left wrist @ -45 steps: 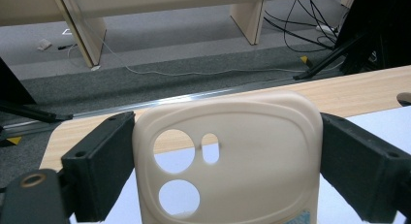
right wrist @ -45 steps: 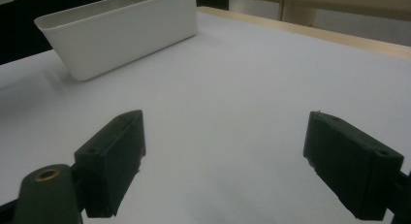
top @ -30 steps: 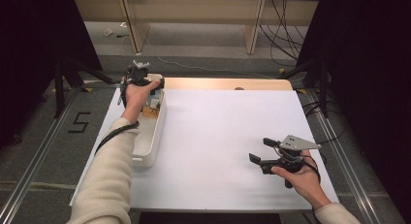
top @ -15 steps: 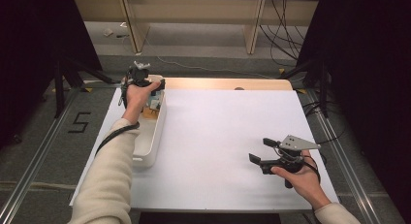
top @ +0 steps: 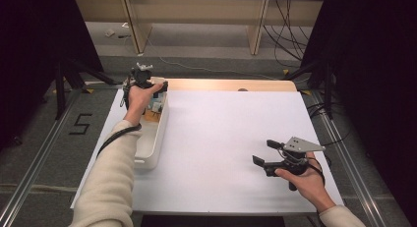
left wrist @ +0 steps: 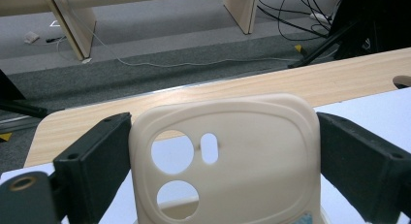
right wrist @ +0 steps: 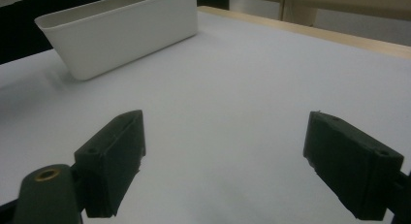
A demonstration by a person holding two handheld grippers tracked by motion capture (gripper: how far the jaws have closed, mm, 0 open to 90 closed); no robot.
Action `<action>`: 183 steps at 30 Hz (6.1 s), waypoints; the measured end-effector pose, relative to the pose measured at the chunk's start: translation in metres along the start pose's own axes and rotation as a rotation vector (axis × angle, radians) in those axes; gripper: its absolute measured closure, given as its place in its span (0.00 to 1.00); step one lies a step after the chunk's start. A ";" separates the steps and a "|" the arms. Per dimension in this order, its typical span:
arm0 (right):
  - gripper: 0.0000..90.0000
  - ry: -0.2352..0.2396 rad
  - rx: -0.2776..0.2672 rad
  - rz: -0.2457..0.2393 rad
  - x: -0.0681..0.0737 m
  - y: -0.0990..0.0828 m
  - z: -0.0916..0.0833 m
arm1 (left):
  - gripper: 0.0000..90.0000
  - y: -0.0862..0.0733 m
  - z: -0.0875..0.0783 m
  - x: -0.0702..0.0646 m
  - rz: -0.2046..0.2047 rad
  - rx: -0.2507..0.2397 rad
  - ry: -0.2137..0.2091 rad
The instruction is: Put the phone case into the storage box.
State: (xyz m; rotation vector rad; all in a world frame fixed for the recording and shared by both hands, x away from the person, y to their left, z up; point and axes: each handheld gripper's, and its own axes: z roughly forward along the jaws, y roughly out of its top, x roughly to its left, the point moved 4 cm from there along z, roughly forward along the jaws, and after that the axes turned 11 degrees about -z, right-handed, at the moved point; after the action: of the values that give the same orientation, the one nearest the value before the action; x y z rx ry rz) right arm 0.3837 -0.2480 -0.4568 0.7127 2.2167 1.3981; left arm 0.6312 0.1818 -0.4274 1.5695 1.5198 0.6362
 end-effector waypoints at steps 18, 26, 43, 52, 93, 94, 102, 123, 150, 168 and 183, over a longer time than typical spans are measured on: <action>0.18 0.004 -0.001 -0.002 0.000 0.000 0.000 | 0.00 -0.003 0.006 0.003 -0.035 0.021 -0.010; 0.18 0.006 0.000 -0.005 0.001 0.000 0.001 | 0.00 0.000 0.005 0.000 -0.034 0.011 -0.022; 0.18 0.003 -0.001 -0.004 0.001 0.000 0.001 | 0.00 0.015 -0.015 -0.006 -0.041 -0.043 -0.060; 0.18 0.001 0.000 -0.004 0.000 0.001 0.001 | 0.00 0.020 -0.024 -0.006 -0.028 -0.056 -0.057; 0.18 -0.007 0.002 0.000 -0.001 0.001 0.001 | 0.02 -0.004 -0.076 -0.006 -0.011 -0.033 -0.136; 0.18 -0.008 0.003 0.000 -0.001 0.001 0.001 | 0.02 -0.005 -0.078 -0.006 -0.007 -0.033 -0.138; 0.18 -0.007 0.002 -0.002 -0.001 0.001 0.001 | 0.03 -0.010 -0.087 -0.008 0.008 -0.041 -0.149; 0.18 -0.012 0.003 -0.001 -0.001 0.001 0.000 | 0.04 -0.030 -0.119 -0.023 0.035 -0.049 -0.228; 0.18 -0.011 0.002 -0.004 -0.001 0.002 0.000 | 0.06 -0.066 -0.146 -0.052 0.077 -0.040 -0.336; 0.18 -0.012 0.002 -0.003 -0.001 0.002 0.000 | 0.07 -0.092 -0.162 -0.067 0.119 -0.031 -0.406; 0.18 -0.011 0.000 -0.004 -0.001 0.002 0.000 | 0.07 -0.111 -0.171 -0.074 0.134 -0.040 -0.462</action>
State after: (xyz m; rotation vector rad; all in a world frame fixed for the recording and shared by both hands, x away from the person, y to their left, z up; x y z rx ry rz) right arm 0.3852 -0.2479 -0.4549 0.7136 2.2083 1.3892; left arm 0.4190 0.1377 -0.4170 1.6581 1.0598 0.3400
